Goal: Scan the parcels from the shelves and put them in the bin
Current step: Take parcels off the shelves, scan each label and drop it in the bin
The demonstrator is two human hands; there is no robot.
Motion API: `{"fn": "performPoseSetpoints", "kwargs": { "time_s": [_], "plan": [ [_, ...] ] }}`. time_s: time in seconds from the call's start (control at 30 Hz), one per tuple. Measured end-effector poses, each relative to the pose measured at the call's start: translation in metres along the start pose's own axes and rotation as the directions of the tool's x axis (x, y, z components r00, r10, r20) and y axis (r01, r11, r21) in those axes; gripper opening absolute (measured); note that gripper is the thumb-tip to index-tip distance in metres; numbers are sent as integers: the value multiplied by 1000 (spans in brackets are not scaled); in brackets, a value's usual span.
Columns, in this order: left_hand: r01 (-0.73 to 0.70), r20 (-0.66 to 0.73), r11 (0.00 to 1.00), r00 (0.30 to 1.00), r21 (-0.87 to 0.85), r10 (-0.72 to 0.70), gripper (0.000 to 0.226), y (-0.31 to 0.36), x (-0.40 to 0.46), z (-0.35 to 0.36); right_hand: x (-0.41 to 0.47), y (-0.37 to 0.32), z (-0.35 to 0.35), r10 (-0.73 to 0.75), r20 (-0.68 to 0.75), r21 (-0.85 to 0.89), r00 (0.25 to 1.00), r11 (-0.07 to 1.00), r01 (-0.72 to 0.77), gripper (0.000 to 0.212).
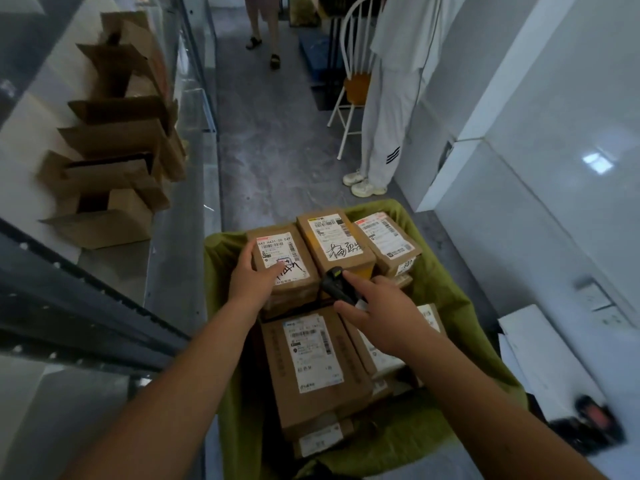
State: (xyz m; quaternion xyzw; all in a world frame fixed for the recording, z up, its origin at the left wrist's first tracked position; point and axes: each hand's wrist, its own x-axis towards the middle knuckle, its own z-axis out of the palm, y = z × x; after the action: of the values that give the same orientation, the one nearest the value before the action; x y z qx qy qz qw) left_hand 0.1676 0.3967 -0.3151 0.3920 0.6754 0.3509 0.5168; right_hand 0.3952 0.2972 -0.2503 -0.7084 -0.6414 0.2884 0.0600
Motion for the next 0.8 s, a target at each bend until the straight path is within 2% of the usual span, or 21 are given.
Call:
{"fn": "performPoseSetpoints", "kwargs": {
  "time_s": [0.2,0.43,0.57,0.8],
  "plan": [
    [-70,-4,977,997,203,72,74,0,-2,-2,1,5,-1,-25,12,22,1000,999,24,73],
    [-160,-64,845,973,509,223,70,2,-37,6,2,17,-7,-103,45,-4,994,995,103,73],
    [-104,-122,767,965,633,232,67,-11,-82,6,0,25,-2,-203,83,-28,976,978,206,74],
    [147,-327,601,924,786,200,73,-42,-172,-20,-6,15,18,-375,242,-51,895,916,398,72]
  ]
}}
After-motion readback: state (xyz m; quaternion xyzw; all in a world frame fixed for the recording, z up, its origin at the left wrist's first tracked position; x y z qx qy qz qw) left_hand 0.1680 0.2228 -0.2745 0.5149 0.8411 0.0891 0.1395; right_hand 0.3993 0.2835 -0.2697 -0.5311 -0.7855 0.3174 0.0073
